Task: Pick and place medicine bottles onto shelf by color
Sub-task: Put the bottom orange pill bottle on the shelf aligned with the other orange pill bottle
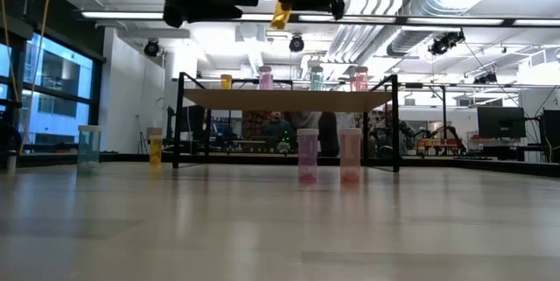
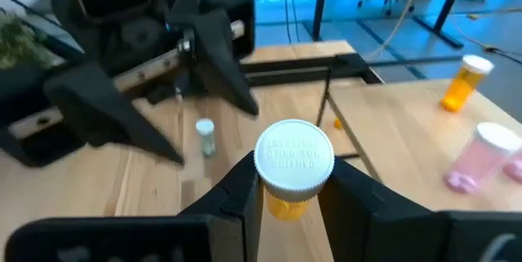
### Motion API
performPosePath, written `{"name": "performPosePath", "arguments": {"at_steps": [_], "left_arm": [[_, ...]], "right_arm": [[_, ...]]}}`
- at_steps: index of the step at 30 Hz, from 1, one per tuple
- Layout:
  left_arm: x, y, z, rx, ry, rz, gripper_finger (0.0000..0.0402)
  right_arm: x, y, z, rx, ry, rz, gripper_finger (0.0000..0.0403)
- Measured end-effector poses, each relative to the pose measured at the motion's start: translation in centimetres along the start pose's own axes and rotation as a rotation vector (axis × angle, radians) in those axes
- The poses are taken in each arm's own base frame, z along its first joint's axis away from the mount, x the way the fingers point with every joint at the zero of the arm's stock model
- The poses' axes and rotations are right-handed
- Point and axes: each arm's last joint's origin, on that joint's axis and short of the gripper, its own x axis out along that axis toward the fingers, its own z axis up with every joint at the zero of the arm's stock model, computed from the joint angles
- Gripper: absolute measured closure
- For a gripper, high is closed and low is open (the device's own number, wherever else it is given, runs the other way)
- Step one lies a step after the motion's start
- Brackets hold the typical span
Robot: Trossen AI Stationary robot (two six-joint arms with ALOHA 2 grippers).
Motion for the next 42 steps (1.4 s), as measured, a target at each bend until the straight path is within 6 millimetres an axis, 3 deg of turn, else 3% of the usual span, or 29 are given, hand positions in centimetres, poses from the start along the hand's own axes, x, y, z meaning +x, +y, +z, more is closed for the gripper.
{"name": "performPosePath", "arguments": {"at_steps": [21, 42], "left_arm": [[1.0, 0.6, -0.1, 0.005, 0.012, -0.09, 0.0165], [2.6, 2.4, -0.3, -0.036, 0.033, -0.119, 0.0165]], "right_arm": [[2.3, 0.5, -1.3, 0.078, 0.016, 0.063, 0.0315], [2.4, 0.9, -1.2, 0.12, 0.0, 0.088, 0.0315]]}}
